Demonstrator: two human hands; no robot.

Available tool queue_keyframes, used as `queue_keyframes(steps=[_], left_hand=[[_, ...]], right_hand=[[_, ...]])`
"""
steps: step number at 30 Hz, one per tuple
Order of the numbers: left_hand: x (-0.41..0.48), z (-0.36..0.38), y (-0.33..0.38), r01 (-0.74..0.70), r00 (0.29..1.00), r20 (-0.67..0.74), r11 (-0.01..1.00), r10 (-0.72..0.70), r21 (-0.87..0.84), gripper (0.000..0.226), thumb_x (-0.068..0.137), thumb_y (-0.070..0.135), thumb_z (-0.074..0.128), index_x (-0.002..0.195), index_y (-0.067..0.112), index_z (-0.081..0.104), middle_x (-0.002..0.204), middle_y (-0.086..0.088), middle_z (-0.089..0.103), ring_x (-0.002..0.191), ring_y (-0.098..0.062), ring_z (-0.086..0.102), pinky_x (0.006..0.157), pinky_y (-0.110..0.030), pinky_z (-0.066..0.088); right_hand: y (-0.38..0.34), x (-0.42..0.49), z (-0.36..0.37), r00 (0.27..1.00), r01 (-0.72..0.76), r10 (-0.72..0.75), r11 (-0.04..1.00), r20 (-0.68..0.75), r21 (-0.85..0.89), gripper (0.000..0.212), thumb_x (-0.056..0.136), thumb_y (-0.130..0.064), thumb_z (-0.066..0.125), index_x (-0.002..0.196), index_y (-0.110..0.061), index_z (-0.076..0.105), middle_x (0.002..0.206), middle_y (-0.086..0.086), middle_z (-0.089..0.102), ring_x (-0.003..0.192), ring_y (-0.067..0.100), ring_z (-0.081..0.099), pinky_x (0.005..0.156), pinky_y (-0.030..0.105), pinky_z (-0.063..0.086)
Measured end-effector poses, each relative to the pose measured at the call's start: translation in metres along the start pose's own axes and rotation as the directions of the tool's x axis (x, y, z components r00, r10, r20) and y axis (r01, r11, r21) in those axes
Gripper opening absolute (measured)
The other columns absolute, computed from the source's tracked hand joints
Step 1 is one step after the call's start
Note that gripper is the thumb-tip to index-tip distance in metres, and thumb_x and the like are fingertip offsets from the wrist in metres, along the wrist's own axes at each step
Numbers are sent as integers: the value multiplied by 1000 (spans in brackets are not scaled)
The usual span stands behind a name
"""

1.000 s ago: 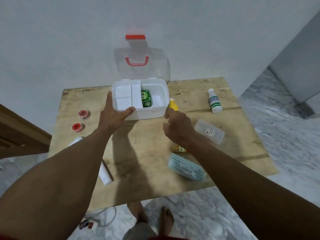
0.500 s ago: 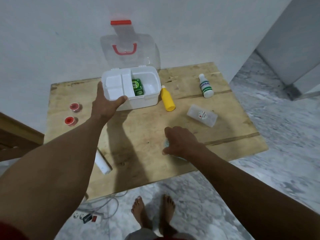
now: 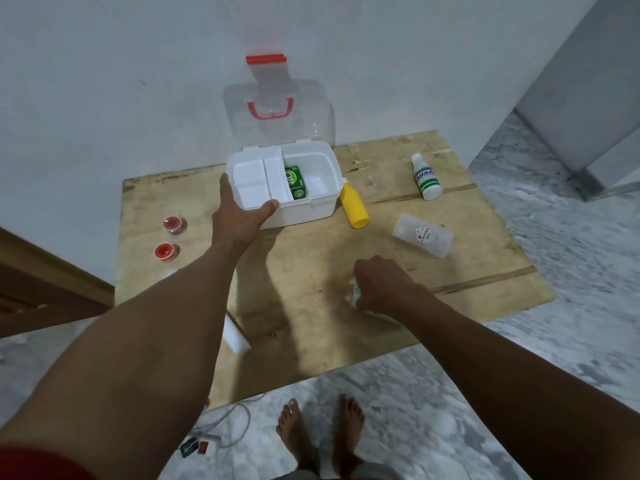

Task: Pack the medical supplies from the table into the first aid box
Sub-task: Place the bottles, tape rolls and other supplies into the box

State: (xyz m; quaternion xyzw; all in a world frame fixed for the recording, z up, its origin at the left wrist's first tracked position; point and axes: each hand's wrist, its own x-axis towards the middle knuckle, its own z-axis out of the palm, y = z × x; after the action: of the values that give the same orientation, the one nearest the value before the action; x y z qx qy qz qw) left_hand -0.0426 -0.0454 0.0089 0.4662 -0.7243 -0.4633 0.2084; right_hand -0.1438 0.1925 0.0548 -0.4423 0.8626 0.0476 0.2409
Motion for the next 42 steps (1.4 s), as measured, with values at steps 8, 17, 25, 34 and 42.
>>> queue_keyframes(steps=[8,17,25,34,42], left_hand=[[-5,-2,2,-40,999,1,999,40,-29,99,78,45,79,154,28,18,140,-3,54,124,-29,53,99,-37,44],[-3,-3,6,-59,998,18,997,60,-50,95,79,41,79,153,28,21,138,0,55,115,-23,55,91,-32,43],[-1,-2,4,-113,994,-11,992,113,-63,87,78,40,81,146,34,28,125,15,52,108,-13,54,79,-25,47],[5,-2,2,-94,995,-14,995,94,-18,89,76,45,81,146,40,26,129,17,54,110,-13,55,88,-36,54],[2,0,3,-37,999,-22,999,38,7,100,75,51,79,153,35,19,140,3,54,120,-23,56,97,-46,52]], right_hand=[[-23,17,-57,999,-24,26,998,-26,53,45,74,-37,82,102,-14,55,107,11,61,100,28,60,71,29,40],[-28,53,-158,967,48,110,803,-228,594,44,77,-25,75,119,-17,62,95,4,63,74,22,71,62,36,64],[-14,105,-180,953,90,165,649,-254,755,24,76,-23,68,90,-14,50,92,11,66,78,29,74,69,49,63],[-4,145,-173,984,149,-127,971,-126,184,33,75,-24,75,73,-17,43,76,-3,46,77,21,46,54,28,31],[1,149,-187,984,163,-170,979,-57,-122,34,76,-21,76,104,-6,64,106,5,59,89,21,56,54,19,34]])
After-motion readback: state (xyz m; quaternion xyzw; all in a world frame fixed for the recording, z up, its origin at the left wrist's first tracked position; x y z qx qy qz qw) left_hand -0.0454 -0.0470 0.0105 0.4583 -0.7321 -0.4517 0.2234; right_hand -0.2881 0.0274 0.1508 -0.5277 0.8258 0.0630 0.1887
